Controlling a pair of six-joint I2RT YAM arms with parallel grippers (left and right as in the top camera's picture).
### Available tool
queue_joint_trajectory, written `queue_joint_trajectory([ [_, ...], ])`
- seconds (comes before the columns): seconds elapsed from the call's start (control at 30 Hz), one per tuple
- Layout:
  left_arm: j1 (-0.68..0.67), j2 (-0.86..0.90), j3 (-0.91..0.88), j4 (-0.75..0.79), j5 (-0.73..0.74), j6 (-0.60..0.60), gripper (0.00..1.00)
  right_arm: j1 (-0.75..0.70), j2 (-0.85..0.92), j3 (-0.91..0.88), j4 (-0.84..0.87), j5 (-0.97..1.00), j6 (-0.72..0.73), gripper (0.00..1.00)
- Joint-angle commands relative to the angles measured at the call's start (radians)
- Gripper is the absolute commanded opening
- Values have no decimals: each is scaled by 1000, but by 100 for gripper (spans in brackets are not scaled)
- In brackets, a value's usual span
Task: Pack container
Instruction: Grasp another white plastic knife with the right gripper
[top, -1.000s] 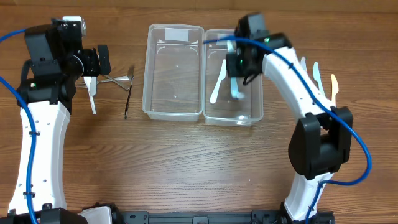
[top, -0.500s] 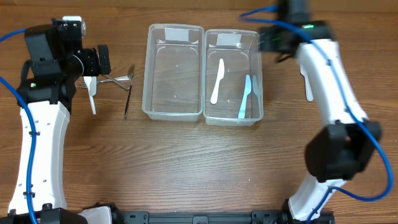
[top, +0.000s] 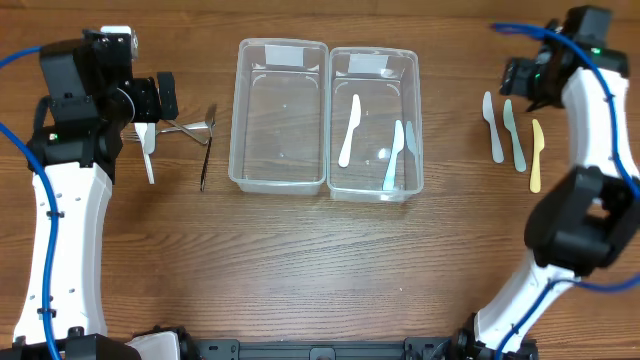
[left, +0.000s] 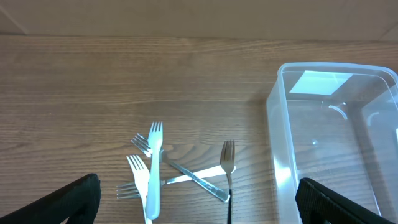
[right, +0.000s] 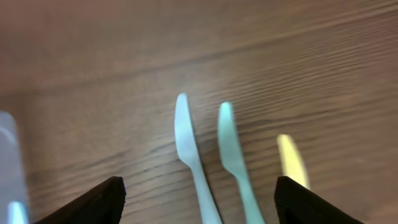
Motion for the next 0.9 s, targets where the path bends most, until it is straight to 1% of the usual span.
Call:
queue_joint_trajectory([
  [0.0,5,4,30,1,-3,23,100,9,84,-13,15,-26,-61,72],
  [0.07,5,4,30,1,-3,23,100,8,113,-13,15,-14,-61,64],
  [0.1,5,4,30,1,-3,23,100,7,126,-13,14,-12,-61,63],
  [0.37,5,4,30,1,-3,23,100,14,173,-13,1,-14,-61,63],
  [0.47,5,4,30,1,-3,23,100,14,197,-13,-1,-10,-61,60],
  [0.63,5,4,30,1,-3,23,100,13,206,-13,7,-10,-57,60],
  [0.83,5,4,30,1,-3,23,100,13,210,-13,12,-10,-57,56],
  [0.87,5,4,30,1,-3,23,100,13,214,-13,11,-10,-56,54],
])
